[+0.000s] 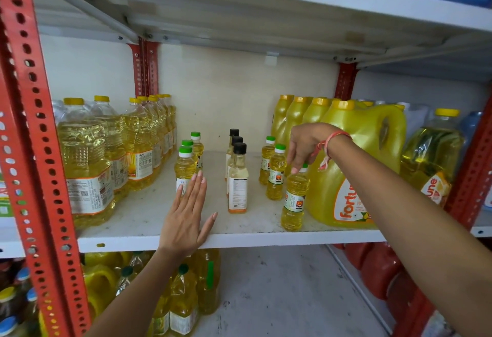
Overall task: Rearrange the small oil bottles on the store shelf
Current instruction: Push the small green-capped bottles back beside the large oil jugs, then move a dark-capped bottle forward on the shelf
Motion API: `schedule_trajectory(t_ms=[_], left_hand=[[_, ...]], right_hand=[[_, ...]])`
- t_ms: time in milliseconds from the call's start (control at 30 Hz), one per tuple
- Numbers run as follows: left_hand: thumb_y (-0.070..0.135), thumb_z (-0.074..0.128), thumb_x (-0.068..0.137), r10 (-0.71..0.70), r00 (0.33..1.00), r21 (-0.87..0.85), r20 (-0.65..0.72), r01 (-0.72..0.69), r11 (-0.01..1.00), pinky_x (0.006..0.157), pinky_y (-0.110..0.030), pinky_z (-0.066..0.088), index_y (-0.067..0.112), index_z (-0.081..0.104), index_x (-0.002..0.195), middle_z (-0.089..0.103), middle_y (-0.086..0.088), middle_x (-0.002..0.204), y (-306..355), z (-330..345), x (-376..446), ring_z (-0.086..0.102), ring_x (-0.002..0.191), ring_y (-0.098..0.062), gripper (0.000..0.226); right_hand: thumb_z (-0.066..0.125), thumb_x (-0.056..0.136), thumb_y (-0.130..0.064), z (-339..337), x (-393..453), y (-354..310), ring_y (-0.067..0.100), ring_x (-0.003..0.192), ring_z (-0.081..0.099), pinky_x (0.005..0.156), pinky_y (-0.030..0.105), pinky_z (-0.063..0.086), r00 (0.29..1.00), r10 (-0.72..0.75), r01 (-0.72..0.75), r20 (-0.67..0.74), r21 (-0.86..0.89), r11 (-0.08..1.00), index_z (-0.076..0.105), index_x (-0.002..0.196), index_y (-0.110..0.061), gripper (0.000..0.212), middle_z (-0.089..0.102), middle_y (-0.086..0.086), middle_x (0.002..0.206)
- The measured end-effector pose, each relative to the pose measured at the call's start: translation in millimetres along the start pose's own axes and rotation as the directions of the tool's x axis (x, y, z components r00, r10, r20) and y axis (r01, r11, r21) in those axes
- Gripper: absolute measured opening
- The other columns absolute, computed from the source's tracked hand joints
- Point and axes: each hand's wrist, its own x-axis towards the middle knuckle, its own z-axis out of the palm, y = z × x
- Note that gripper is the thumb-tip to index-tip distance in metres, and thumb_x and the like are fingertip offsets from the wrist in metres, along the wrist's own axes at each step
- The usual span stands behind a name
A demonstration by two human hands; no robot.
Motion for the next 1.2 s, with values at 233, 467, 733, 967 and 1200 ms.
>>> schedule_trajectory(t_ms=[233,467,733,967,1200], left_hand=[[0.054,0.016,0.1,-0.001,1.0,0.028,-0.022,0.001,1.0,0.123,-0.041,-0.003,0.0,0.013,0.155,0.012,-0.019,0.163,-32,-7,-9,0.008,0.152,-0.027,0.076],[0.05,0.021,0.1,0.023,0.999,0.038,-0.047,-0.021,0.999,0.123,-0.041,-0.003,0.003,0.009,0.156,0.009,-0.016,0.164,-34,0,-11,0.009,0.152,-0.025,0.075],[0.051,0.019,0.1,0.021,0.998,0.036,-0.064,-0.019,0.999,0.123,-0.042,-0.001,0.005,0.007,0.157,0.012,-0.016,0.164,-35,2,-10,0.009,0.152,-0.024,0.074],[0.05,0.02,0.101,0.021,0.998,0.02,-0.067,-0.02,1.0,0.123,-0.04,0.001,0.003,0.01,0.156,0.012,-0.017,0.164,-33,1,-11,0.009,0.152,-0.025,0.074],[0.05,0.02,0.101,0.013,0.998,0.019,-0.065,-0.012,1.0,0.123,-0.04,0.001,0.004,0.01,0.156,0.014,-0.018,0.163,-32,-1,-11,0.01,0.152,-0.024,0.073]], right_hand=[[0.076,0.069,-0.052,-6,19,-43,0.019,0.089,0.073,0.084,0.029,0.055,0.953,-0.079,0.103,-0.291,0.069,0.992,0.074,0.108,-0.007,0.059,0.077,0.007,0.1],[0.073,0.074,-0.05,3,50,-88,0.019,0.054,0.061,0.068,0.03,0.055,0.922,-0.123,0.142,-0.367,0.024,0.99,0.055,0.062,-0.01,0.046,0.072,0.013,0.077],[0.081,0.072,-0.03,-5,64,-94,0.019,0.051,0.062,0.047,0.021,0.044,0.942,-0.12,0.125,-0.313,-0.004,0.992,0.068,0.078,-0.002,0.031,0.069,0.009,0.071],[0.075,0.078,-0.006,-11,59,-94,0.021,0.073,0.066,0.081,0.03,0.06,0.972,-0.174,0.188,-0.158,0.078,0.979,0.07,0.115,-0.004,0.037,0.07,0.009,0.107],[0.083,0.071,-0.018,-5,65,-92,0.01,0.049,0.061,0.046,0.016,0.053,0.969,-0.174,0.192,-0.176,0.09,0.977,0.073,0.108,-0.003,0.041,0.074,0.012,0.094]])
